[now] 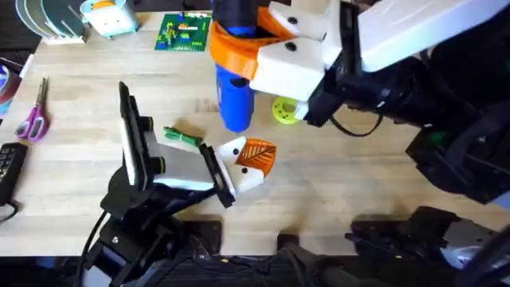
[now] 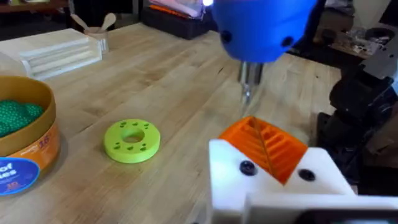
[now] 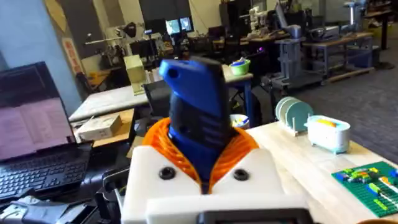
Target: Pick up the gripper from the table and insert it into the empty holder that is missing its gripper. Then pick up a screw, insert it into the mounting hole, and use the screwdriver to tighten it. Finally, clean up the table by picking up the vegetable and placing it into the bucket.
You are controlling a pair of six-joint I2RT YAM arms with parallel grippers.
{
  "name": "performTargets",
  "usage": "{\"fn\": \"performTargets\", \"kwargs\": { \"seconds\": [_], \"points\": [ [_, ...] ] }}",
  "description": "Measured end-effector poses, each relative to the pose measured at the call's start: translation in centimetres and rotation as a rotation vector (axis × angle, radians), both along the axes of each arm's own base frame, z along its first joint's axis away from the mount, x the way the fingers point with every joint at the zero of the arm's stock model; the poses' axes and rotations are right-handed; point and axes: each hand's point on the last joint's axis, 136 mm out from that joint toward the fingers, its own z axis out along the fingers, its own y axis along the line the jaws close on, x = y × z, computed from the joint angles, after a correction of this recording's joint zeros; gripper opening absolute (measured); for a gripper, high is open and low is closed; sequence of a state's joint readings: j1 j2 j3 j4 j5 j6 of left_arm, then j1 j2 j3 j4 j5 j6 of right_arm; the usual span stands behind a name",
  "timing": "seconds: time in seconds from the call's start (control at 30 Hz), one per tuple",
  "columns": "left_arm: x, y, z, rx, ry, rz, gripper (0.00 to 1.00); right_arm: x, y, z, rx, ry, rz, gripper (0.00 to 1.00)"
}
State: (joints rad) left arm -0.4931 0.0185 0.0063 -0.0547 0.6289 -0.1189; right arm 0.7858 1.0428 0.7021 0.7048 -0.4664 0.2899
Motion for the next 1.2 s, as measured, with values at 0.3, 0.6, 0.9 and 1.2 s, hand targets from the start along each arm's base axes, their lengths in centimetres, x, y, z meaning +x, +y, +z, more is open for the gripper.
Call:
{"fn": "performTargets", "kwargs": {
  "seconds": [0.3,0.6,0.9,1.2],
  "points": [
    [0.0,0.0,0.0,0.003,-0.007,0.0,0.018,-0.2,0.7,-0.9,-0.012,0.031,0.022,0.022],
    [0.0,0.0,0.0,0.003,-0.007,0.0,0.018,0.2,1.6,-2.1,-0.032,0.069,0.035,0.022],
    [0.0,0.0,0.0,0.003,-0.007,0.0,0.018,0.2,1.6,-2.1,-0.032,0.069,0.035,0.022],
    [0.0,0.0,0.0,0.003,-0.007,0.0,0.018,0.0,1.7,-2.4,-0.043,0.072,0.05,0.022]
  ]
}}
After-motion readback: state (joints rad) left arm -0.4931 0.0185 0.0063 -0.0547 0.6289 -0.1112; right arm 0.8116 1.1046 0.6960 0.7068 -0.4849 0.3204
